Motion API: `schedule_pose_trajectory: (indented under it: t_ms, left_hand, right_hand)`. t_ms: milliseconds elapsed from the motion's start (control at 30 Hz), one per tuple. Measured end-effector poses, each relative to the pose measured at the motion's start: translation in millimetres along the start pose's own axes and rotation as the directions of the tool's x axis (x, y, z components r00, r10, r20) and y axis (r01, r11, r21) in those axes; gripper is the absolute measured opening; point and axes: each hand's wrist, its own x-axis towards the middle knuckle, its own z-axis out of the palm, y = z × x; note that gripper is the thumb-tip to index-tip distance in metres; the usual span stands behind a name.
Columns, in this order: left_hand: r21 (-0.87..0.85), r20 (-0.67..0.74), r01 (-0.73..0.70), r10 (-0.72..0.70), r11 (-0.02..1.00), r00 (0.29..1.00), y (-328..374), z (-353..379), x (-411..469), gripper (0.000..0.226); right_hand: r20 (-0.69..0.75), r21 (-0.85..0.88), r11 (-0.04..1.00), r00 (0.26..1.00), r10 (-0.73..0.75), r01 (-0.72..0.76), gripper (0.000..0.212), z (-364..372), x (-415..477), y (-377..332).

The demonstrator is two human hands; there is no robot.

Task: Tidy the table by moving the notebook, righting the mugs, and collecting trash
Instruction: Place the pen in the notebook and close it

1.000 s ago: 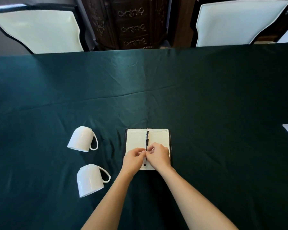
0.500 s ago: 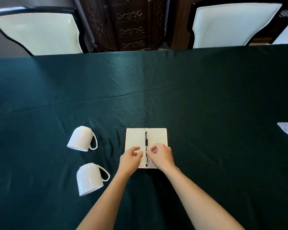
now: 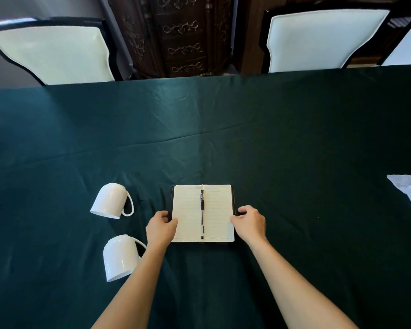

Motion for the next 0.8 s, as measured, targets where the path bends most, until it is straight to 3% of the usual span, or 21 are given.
schedule_pose_trajectory:
  t_ms: [133,233,333,400,467,567,633,800]
  left_hand:
    - [-0.194,0.026,0.055,-0.051,0.980,0.998,-3.1,-8.7,3.4,0.032]
    - [-0.411,0.146,0.046,0.016,0.911,0.989,3.2,-12.2,-4.3,0.020]
    - [-0.421,0.280,0.016,0.113,0.907,0.953,19.7,2.4,-25.5,0.025]
    - [-0.330,0.339,-0.037,0.155,0.943,0.928,27.4,23.7,-40.8,0.026]
    - [-0.086,0.331,-0.223,0.239,0.971,0.913,26.5,50.6,-51.1,0.026]
    - [0.372,0.334,-0.535,0.429,0.759,0.839,19.2,80.3,-66.4,0.040]
    - [0.465,0.344,-0.553,0.435,0.691,0.832,23.8,88.6,-80.0,0.045]
    - [0.530,0.337,-0.517,0.393,0.672,0.856,22.5,89.0,-86.9,0.051]
  right_hand:
    - [0.022,0.111,0.992,0.998,0.058,-0.060,0.040,-0.8,2.2,4.3]
    - [0.068,0.200,0.977,0.996,0.065,-0.078,0.030,-5.8,3.5,5.2]
    - [0.132,0.257,0.961,0.989,0.070,-0.102,0.046,-11.0,5.4,7.6]
    - [0.151,0.292,0.947,0.984,0.095,-0.137,0.049,-13.6,5.9,6.9]
    - [0.158,0.306,0.940,0.982,0.106,-0.151,0.061,-15.1,6.9,6.7]
    - [0.185,0.291,0.949,0.980,0.066,-0.119,0.057,-15.6,4.3,9.5]
    - [0.204,0.302,0.949,0.978,0.032,-0.094,0.041,-14.4,2.8,12.7]
    - [0.146,0.258,0.963,0.988,0.044,-0.081,0.034,-11.3,0.7,7.5]
